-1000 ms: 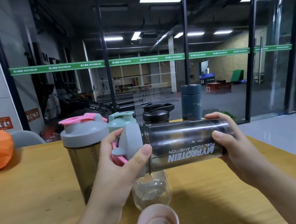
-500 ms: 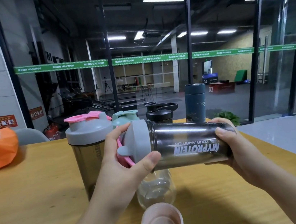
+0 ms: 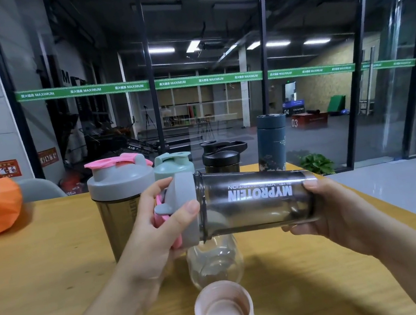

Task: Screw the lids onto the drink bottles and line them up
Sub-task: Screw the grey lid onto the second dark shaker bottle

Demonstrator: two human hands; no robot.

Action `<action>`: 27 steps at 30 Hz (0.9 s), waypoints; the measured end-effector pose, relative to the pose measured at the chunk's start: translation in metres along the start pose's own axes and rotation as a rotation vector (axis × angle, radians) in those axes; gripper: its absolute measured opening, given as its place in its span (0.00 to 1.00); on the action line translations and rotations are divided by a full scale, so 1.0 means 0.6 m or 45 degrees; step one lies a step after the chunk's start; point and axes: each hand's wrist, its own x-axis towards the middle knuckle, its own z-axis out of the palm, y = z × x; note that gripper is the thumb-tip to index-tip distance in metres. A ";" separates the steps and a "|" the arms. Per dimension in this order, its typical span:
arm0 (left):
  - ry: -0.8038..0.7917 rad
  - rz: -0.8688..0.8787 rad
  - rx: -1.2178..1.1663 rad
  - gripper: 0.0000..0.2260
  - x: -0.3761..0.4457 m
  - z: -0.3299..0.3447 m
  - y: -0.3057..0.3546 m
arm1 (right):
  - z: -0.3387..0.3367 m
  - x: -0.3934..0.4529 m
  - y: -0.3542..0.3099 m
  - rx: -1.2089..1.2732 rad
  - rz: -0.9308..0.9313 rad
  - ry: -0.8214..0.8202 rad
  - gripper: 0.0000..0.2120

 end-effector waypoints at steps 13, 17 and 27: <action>-0.066 0.051 0.176 0.37 -0.009 0.001 0.014 | 0.009 -0.003 -0.003 -0.095 0.133 0.097 0.28; 0.027 0.059 0.143 0.35 -0.006 -0.004 0.012 | 0.005 -0.006 -0.005 -0.064 -0.009 0.005 0.25; 0.083 -0.026 -0.017 0.30 -0.001 -0.008 -0.002 | 0.000 -0.010 -0.005 -0.027 -0.269 -0.191 0.38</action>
